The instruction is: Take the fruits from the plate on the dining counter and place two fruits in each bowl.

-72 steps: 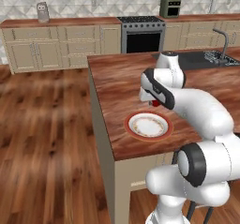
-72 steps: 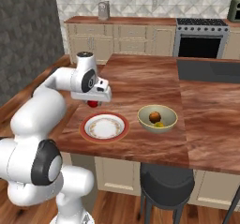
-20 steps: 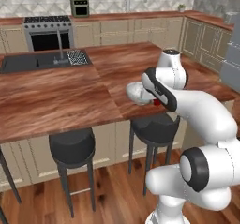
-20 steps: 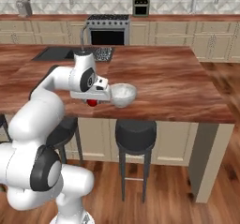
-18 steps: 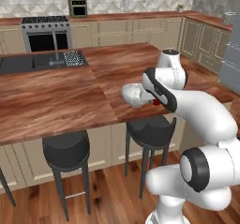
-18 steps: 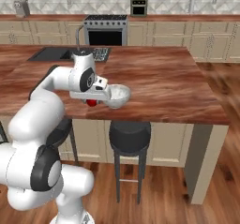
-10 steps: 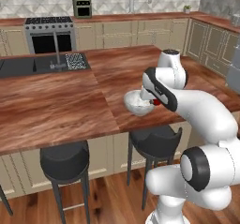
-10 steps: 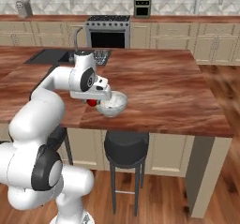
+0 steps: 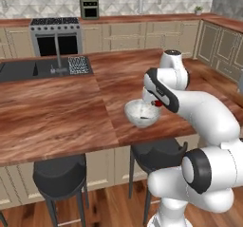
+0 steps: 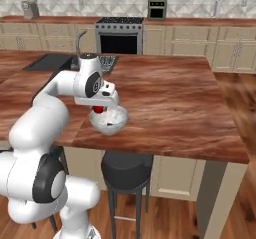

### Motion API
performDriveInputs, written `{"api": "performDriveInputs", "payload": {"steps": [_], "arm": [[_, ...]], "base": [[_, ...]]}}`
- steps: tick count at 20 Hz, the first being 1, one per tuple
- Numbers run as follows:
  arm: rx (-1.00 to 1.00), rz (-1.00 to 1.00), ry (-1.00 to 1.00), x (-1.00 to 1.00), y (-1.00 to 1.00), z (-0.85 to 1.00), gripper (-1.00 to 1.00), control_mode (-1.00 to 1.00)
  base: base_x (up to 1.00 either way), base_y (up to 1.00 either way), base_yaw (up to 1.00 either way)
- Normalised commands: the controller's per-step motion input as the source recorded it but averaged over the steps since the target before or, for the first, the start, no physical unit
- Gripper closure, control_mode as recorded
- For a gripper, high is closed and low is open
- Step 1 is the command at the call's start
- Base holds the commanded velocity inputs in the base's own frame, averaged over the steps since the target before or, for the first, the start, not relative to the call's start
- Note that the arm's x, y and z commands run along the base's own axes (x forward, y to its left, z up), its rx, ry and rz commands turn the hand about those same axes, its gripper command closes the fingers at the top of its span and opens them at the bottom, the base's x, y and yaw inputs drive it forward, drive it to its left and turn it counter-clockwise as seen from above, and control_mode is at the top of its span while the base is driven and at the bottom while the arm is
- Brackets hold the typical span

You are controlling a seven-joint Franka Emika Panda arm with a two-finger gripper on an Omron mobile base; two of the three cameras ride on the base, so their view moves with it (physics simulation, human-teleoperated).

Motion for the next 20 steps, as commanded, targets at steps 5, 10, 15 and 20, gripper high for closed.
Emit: {"api": "performDriveInputs", "payload": {"steps": [5, 10, 15, 20], "arm": [[0.00, 0.00, 0.00, 0.00, 0.00, 0.00, 1.00, 1.00], [0.00, 0.00, 0.00, 0.14, 0.00, -0.03, 1.00, -1.00], [0.00, 0.00, 0.02, 0.58, 0.00, -0.44, 1.00, -1.00], [0.00, 0.00, 0.04, 0.02, 0.00, -0.64, 1.00, -1.00]], "base": [[0.58, -0.02, 0.01], [0.46, 0.00, 0.00], [0.00, 0.00, 0.00], [0.00, 0.00, 0.00]]}}
